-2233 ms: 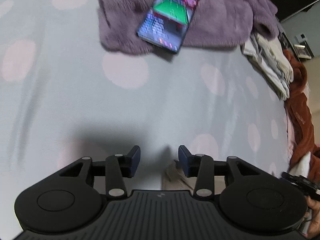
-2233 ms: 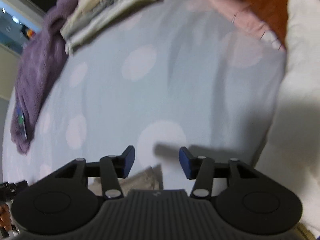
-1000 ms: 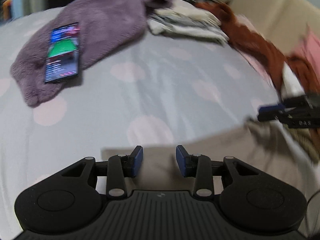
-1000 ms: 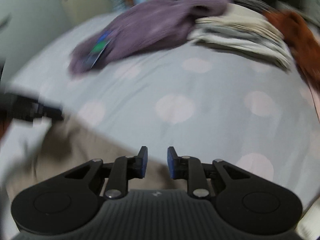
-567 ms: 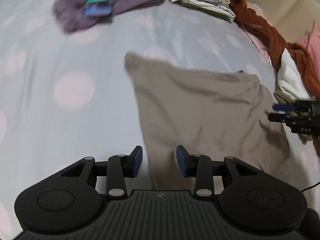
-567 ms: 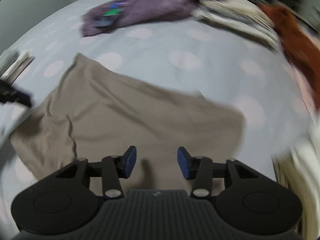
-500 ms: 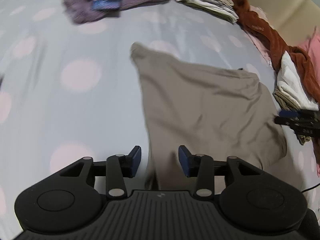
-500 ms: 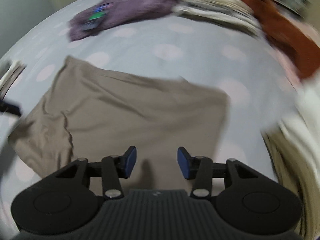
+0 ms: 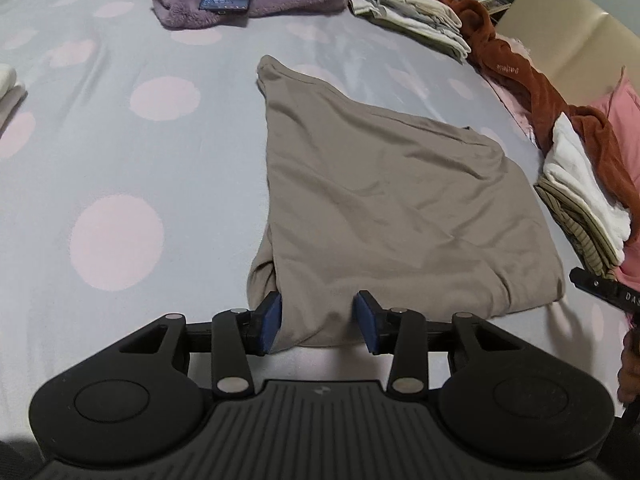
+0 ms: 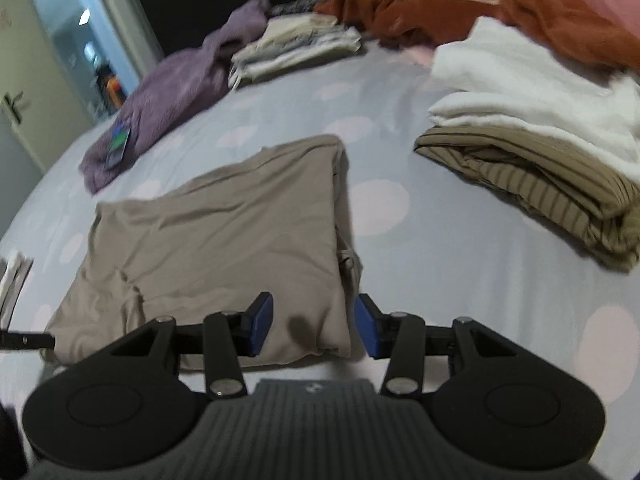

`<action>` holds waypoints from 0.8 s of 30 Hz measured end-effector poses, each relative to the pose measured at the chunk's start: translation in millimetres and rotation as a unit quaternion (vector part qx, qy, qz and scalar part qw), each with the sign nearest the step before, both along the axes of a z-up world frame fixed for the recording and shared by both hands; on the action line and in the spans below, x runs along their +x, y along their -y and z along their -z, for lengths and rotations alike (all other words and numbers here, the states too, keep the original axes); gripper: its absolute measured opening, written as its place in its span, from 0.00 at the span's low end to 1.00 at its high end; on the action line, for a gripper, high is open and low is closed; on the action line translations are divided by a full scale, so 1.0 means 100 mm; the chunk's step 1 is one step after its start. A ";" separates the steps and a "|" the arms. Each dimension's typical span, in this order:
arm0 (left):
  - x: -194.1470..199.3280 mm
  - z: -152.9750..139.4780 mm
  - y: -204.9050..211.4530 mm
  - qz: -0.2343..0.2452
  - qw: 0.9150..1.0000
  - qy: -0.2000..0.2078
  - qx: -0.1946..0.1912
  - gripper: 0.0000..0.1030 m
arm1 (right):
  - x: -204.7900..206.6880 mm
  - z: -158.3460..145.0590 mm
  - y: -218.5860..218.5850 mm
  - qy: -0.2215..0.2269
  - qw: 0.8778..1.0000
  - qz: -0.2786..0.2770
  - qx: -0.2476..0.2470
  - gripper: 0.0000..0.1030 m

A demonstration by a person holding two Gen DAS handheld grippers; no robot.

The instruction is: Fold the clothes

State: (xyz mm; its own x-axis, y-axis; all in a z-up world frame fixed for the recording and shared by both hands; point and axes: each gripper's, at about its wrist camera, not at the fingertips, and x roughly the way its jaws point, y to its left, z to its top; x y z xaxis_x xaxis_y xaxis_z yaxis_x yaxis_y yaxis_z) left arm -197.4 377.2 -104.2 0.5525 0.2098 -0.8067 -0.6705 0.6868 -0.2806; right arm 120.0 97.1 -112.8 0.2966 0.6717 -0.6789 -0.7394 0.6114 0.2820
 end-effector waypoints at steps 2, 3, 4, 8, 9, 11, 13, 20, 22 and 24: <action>-0.01 0.03 0.07 0.005 1.000 0.005 0.026 0.36 | -0.07 0.13 0.05 0.003 1.000 0.010 0.023 0.47; -0.01 0.04 0.11 0.008 0.999 0.007 0.039 0.36 | -0.10 0.18 0.05 0.004 1.000 0.008 0.025 0.47; 0.00 0.05 0.16 0.016 0.998 0.000 0.058 0.36 | -0.13 0.18 0.00 0.024 1.000 -0.013 0.003 0.46; 0.07 0.12 0.34 0.039 0.994 -0.036 0.100 0.36 | -0.18 0.15 -0.02 0.090 0.995 -0.038 0.002 0.46; 0.07 0.13 0.35 0.038 0.994 -0.035 0.098 0.36 | -0.17 0.16 -0.02 0.085 0.996 -0.037 0.001 0.46; 0.06 0.12 0.38 0.038 0.994 -0.025 0.096 0.36 | -0.14 0.19 -0.02 0.075 0.997 -0.035 0.000 0.46; 0.06 0.11 0.39 0.040 0.994 -0.020 0.097 0.31 | -0.12 0.22 -0.01 0.065 0.997 -0.033 -0.002 0.43; 0.01 0.08 0.39 0.041 0.994 -0.014 0.100 0.24 | -0.09 0.15 0.14 0.058 0.998 -0.005 0.018 0.38; 0.01 0.08 0.38 0.044 0.995 -0.009 0.092 0.22 | 0.01 0.15 0.22 0.040 0.999 0.024 0.015 0.23; 0.02 0.09 0.36 0.045 0.995 -0.006 0.084 0.21 | 0.05 0.17 0.25 0.024 0.999 0.029 0.016 0.23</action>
State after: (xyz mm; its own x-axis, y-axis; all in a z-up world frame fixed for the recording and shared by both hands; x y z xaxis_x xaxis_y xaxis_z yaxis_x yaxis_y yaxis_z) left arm -195.5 340.7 -113.3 0.5648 0.2930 -0.7714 -0.6076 0.7803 -0.1485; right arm 125.4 72.2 -130.3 0.3668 0.6732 -0.6420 -0.7159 0.6450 0.2673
